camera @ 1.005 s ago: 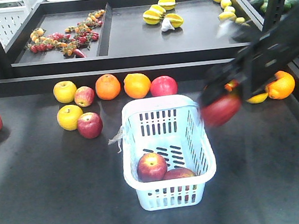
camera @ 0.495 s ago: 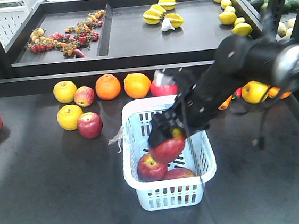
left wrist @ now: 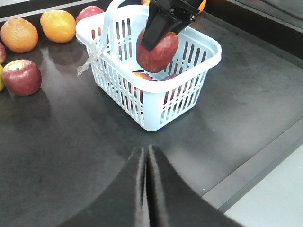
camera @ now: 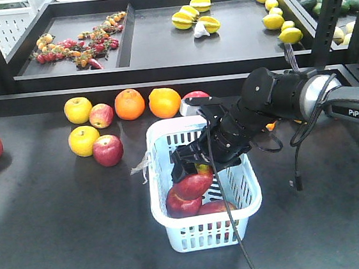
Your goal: Pick three apples into basket with both arms
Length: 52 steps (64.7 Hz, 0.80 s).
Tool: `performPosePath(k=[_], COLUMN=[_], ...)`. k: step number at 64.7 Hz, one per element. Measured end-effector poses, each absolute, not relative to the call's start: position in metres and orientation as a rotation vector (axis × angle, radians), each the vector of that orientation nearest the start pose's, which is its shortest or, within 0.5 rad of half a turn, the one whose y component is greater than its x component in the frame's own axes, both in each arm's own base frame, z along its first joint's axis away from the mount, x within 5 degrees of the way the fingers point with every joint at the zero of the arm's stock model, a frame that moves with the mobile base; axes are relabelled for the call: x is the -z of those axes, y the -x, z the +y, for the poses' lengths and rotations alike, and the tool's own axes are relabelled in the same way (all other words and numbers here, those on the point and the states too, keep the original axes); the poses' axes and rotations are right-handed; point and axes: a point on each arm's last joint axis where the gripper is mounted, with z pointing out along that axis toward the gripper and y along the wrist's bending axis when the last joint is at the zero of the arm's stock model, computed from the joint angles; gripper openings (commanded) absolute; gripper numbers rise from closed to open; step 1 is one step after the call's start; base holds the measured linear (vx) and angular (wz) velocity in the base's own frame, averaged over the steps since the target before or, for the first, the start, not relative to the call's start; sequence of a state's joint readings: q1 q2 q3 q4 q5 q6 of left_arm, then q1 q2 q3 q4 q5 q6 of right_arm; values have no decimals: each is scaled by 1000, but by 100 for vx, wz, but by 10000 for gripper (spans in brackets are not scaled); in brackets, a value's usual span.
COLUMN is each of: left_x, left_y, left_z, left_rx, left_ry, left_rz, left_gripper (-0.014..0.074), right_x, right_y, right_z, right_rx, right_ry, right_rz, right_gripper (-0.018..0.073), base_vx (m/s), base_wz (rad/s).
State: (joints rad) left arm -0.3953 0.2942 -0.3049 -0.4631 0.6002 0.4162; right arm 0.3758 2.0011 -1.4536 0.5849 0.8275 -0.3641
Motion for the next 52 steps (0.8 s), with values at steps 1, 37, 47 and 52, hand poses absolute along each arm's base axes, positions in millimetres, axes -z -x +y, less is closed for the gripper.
performPosePath(k=[1,37,47,52], left_x=[-250,-250,-250,-250], left_y=[-53,-53,-53,-53], left_z=[-47,-47,-47,-47], left_rx=[491,491,491,491], left_ry=[-585,-585,-585,-585], left_rz=[1956,1956,1956,1956], left_gripper=[-6,-6,-6,-6], right_x=[-194,-195,-209,-226], right_y=[-375,-374,-369,-363], right_z=[188,188,187,185], right_rx=[-691,-703,-716,-716], right_ry=[553,551,576,614], right_rz=[2734,2735,2722,2690], right_gripper=[563,513,296,139], base_vx=[0,0,0,0], base_wz=[0,0,0,0])
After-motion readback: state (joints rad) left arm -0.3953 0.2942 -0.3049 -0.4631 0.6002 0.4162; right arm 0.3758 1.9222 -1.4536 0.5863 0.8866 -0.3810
